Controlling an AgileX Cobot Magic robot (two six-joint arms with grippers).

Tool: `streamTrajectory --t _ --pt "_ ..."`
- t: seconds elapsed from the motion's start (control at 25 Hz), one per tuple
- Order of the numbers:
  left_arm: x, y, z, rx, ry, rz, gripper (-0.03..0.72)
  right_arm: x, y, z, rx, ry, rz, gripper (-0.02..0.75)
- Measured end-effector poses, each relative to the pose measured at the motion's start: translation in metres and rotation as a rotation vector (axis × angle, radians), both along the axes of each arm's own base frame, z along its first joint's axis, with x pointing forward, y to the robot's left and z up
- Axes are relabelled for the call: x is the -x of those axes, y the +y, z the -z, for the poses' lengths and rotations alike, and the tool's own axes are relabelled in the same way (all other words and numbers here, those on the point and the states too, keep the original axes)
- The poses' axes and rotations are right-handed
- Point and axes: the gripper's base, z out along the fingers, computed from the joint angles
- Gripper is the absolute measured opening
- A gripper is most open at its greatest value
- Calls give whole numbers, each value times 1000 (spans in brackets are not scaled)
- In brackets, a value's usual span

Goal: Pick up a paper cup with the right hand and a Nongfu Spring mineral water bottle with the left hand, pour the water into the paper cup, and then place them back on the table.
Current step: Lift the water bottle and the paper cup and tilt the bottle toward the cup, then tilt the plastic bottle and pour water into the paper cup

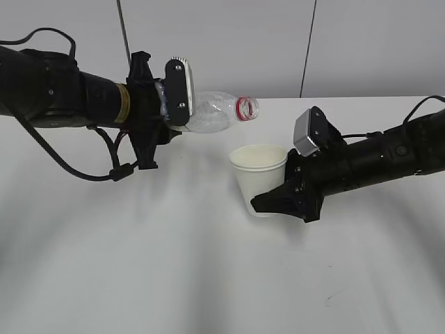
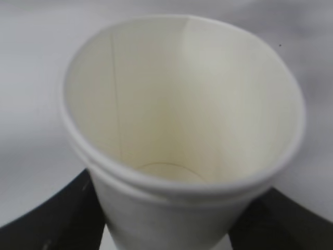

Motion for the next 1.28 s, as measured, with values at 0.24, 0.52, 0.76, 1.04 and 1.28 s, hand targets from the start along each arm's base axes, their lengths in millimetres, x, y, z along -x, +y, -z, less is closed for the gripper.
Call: streamTrajectory --t 0.24,0.52,0.76,1.04,1.28 --pt "0 -2 -1 -66 -27 29 344 -4 -1 0 11 -9 19 459" --pt "2 -4 0 -119 -53 77 344 -10 0 -5 8 -35 16 459" --pt "1 -3 0 -174 -73 92 344 -7 0 -5 16 -33 -23 459" --pt "1 -2 0 -193 -81 101 344 -4 1 -5 15 -19 -56 459" --pt "1 -2 0 -226 -97 125 344 -1 1 -3 34 4 -81 459"
